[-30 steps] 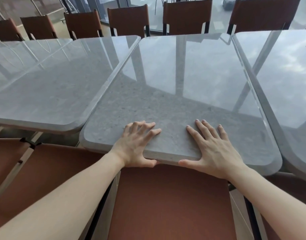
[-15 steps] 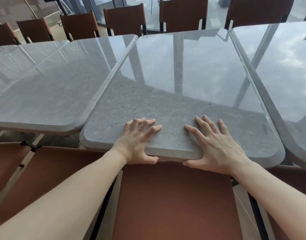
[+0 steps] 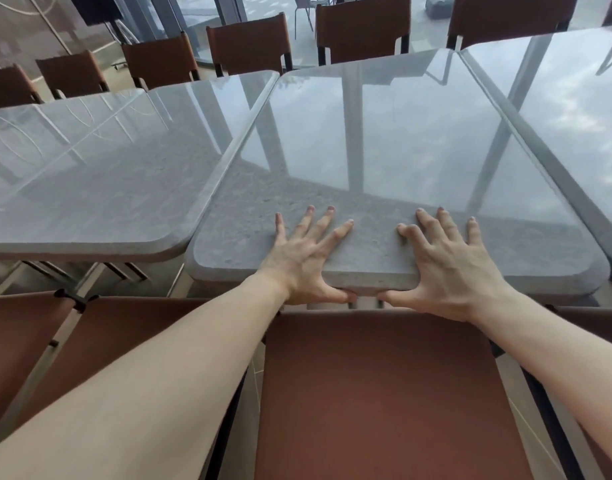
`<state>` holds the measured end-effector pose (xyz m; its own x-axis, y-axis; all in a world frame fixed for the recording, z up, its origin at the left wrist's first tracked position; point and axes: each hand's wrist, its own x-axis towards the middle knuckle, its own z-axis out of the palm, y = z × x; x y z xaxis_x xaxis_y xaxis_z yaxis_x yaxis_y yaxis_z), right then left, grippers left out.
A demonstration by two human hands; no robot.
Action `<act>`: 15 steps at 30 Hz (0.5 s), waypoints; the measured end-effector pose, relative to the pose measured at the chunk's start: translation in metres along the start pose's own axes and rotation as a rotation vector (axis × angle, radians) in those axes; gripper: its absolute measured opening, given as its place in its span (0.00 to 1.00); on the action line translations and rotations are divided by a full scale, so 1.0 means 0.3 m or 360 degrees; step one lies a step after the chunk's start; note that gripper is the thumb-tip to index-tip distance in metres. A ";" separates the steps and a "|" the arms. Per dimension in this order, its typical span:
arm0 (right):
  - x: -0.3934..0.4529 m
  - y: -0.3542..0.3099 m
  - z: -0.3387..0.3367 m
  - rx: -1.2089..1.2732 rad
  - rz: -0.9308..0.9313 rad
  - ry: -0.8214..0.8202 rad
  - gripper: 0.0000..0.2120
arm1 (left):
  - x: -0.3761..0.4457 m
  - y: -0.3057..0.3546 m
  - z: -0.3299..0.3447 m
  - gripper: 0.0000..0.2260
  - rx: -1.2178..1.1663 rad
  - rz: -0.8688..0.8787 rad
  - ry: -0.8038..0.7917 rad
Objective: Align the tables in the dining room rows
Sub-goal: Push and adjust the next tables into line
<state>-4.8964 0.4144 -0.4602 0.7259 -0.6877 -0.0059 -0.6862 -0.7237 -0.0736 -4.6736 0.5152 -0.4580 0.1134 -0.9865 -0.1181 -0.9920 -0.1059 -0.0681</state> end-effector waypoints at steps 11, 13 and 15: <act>0.004 0.009 0.025 -0.0178 -0.0012 0.0182 0.56 | -0.003 -0.012 0.004 0.50 -0.0168 0.0052 0.0066; 0.007 0.017 0.024 -0.0170 -0.0021 0.0175 0.58 | -0.001 -0.016 0.005 0.49 -0.0184 0.0079 0.0053; 0.007 0.022 0.020 -0.0157 -0.0033 0.0147 0.60 | 0.001 -0.016 0.006 0.50 -0.0194 0.0100 0.0039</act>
<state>-4.8991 0.4086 -0.4667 0.7358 -0.6716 0.0870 -0.6756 -0.7368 0.0255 -4.6688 0.5156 -0.4595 0.0509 -0.9942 -0.0943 -0.9966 -0.0566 0.0596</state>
